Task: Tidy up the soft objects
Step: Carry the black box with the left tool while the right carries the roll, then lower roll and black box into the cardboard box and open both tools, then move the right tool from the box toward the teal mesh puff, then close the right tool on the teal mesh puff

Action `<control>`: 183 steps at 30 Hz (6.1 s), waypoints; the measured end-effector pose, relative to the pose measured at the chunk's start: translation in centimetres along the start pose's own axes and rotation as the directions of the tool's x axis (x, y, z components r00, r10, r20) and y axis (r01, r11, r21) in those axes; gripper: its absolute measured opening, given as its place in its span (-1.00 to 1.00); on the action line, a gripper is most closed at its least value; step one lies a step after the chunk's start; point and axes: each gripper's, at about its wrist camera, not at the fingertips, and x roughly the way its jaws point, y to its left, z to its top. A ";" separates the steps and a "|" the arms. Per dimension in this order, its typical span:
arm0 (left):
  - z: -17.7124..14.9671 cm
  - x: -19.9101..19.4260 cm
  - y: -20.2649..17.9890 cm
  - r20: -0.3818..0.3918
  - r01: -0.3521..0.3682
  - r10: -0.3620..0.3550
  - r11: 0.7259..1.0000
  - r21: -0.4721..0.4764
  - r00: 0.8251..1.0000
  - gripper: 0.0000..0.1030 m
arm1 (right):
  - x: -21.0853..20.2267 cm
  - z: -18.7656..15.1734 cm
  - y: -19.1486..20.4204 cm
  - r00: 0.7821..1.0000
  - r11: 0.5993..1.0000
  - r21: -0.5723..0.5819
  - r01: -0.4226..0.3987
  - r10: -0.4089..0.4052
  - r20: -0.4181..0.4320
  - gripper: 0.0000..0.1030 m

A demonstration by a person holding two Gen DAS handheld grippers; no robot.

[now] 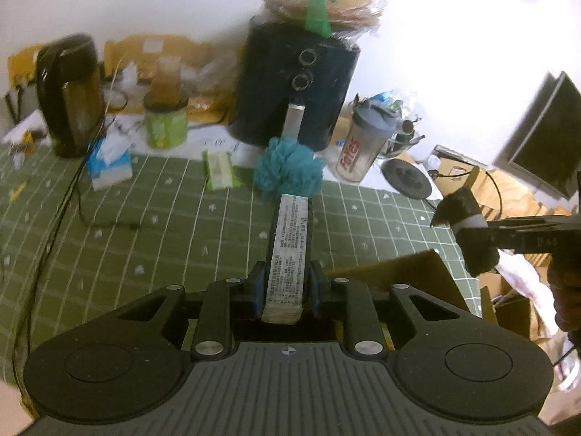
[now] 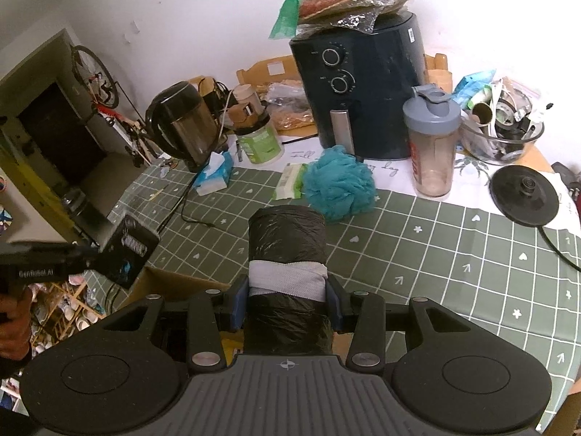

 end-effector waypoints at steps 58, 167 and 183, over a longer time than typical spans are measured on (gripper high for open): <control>-6.9 -2.4 -3.5 -0.069 -0.144 0.138 0.986 -0.085 0.988 0.09 | 0.5 -5.8 4.9 0.985 0.963 -0.265 0.043 -0.086 -0.150 1.00; 0.3 2.1 4.2 0.059 -0.130 0.128 0.991 0.039 0.990 0.38 | 23.8 8.5 -3.0 0.980 0.933 -0.325 0.157 -0.188 -0.068 1.00; 0.1 2.0 5.7 0.025 -0.165 0.165 0.986 -0.011 0.986 0.38 | 29.3 8.7 -4.7 0.979 0.940 -0.279 0.194 -0.204 -0.009 0.74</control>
